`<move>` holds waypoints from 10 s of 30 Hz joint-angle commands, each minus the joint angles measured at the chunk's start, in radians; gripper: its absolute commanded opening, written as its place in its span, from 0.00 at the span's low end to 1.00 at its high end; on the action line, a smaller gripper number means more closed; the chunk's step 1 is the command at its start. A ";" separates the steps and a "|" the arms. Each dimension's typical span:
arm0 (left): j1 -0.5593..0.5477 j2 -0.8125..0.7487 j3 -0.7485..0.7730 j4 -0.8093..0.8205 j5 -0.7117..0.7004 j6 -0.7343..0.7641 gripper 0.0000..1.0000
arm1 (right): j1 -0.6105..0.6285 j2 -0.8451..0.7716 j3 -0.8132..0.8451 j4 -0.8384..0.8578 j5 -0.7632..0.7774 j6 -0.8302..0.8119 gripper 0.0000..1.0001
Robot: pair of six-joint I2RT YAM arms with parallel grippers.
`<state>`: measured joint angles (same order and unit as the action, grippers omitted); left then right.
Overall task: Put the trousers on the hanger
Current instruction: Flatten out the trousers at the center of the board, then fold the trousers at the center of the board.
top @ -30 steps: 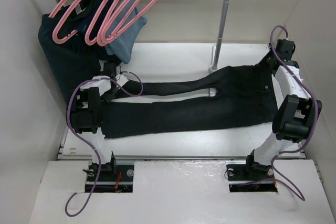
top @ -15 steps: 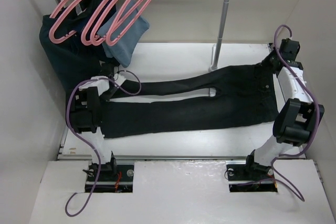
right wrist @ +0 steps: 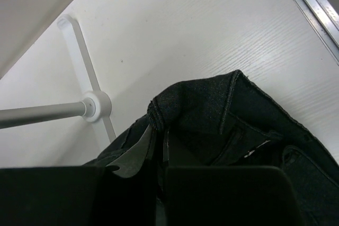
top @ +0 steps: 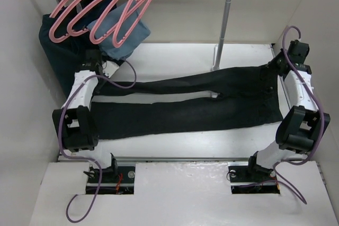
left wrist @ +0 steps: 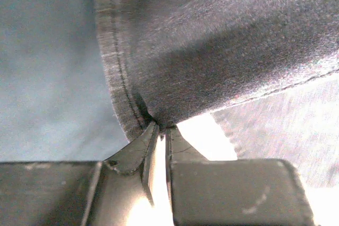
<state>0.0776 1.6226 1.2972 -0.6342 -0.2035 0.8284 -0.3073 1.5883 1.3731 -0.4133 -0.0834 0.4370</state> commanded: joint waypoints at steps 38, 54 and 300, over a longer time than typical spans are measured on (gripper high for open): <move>0.067 -0.040 0.060 -0.059 0.231 -0.101 0.44 | -0.039 -0.014 0.070 -0.021 -0.024 -0.037 0.00; 0.087 0.315 0.192 0.028 0.188 -0.347 0.54 | -0.039 -0.033 0.030 0.007 0.033 -0.075 0.00; 0.120 0.022 -0.176 -0.073 0.309 -0.259 0.47 | -0.041 -0.487 -0.346 -0.150 0.488 0.344 0.00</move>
<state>0.1944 1.6669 1.0893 -0.6540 0.0772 0.5568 -0.4026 1.1873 0.8471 -0.5785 0.1349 0.8890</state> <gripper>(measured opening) 0.469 0.196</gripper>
